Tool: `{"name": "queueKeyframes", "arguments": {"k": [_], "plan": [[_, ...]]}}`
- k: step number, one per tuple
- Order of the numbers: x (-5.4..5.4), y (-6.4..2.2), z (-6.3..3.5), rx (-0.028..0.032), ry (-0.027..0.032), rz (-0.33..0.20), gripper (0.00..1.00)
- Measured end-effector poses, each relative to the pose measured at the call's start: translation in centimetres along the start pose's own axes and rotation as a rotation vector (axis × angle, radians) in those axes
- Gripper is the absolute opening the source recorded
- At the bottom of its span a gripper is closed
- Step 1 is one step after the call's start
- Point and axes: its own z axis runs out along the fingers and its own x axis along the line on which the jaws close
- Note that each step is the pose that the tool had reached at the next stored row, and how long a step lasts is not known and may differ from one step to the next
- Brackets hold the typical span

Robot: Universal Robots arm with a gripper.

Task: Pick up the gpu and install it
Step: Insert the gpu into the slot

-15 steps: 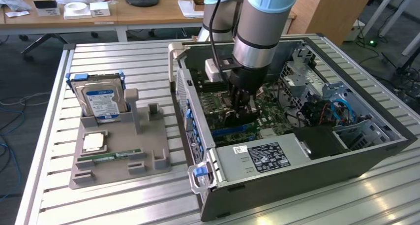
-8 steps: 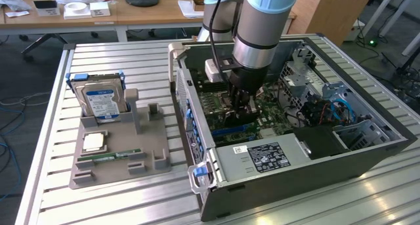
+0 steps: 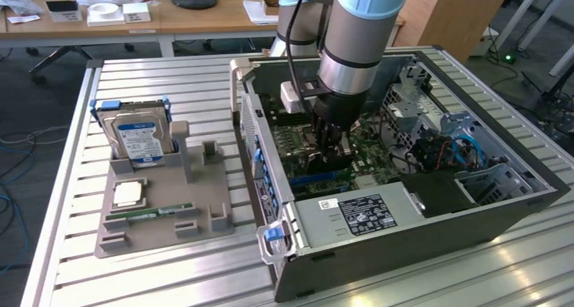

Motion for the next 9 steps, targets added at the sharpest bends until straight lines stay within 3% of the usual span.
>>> {"name": "queueKeyframes", "arguments": {"k": [9], "plan": [[0.0,0.0,0.23,0.0002,0.0,0.009,0.27]]}}
